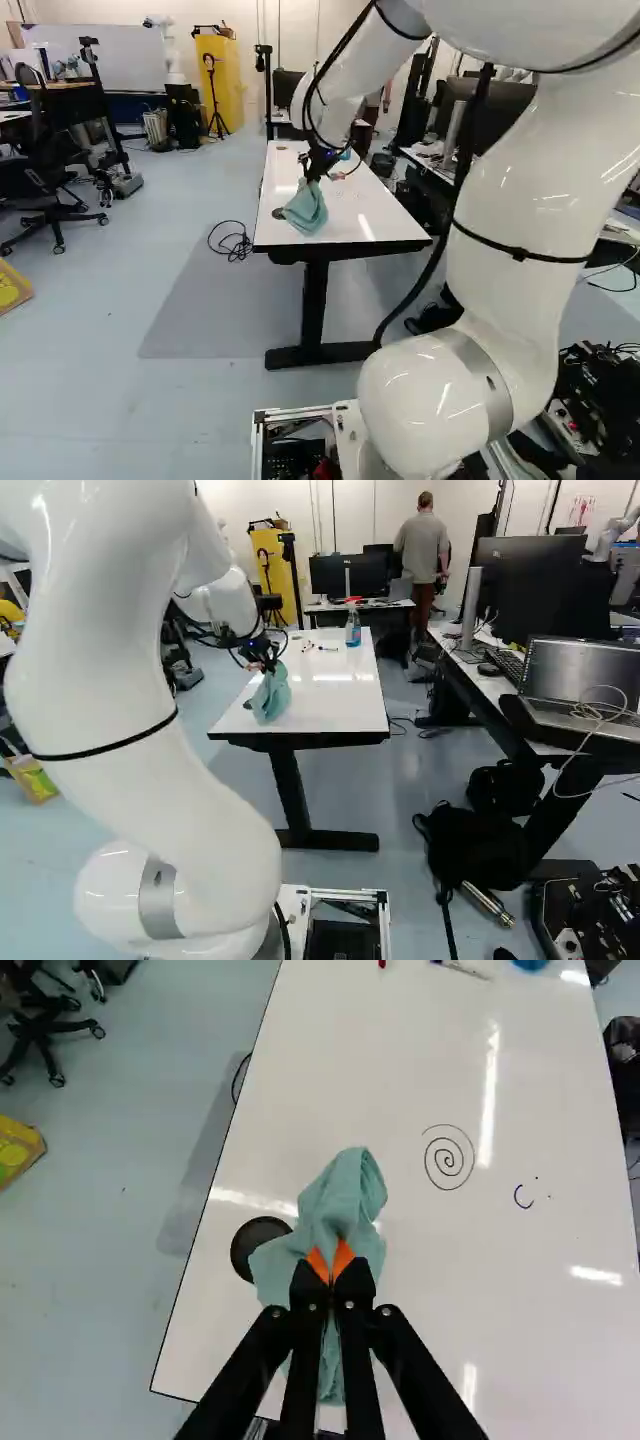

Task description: Clean the table with the green towel

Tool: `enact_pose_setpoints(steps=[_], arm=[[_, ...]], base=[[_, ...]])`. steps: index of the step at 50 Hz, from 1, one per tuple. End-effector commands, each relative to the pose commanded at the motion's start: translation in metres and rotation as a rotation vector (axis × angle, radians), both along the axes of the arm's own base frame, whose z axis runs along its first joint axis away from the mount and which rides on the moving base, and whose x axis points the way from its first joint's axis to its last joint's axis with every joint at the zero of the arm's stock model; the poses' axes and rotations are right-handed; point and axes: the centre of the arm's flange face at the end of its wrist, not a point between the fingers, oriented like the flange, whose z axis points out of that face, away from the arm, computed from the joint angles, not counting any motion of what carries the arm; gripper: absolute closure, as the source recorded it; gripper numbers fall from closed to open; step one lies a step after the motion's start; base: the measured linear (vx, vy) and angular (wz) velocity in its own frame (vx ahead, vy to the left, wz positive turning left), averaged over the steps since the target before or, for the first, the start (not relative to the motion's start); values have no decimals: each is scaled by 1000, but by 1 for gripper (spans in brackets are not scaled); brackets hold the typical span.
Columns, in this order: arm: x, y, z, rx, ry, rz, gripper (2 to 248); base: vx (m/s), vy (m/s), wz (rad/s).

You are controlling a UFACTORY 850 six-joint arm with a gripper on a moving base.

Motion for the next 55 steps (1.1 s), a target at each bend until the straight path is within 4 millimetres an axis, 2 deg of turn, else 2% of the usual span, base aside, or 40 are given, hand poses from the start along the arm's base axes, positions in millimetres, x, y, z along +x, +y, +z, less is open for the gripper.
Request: enact_pose_setpoints(steps=[55], arm=[[-2,-95,2,0,-3,-179,226]], base=[[0,0,0]])
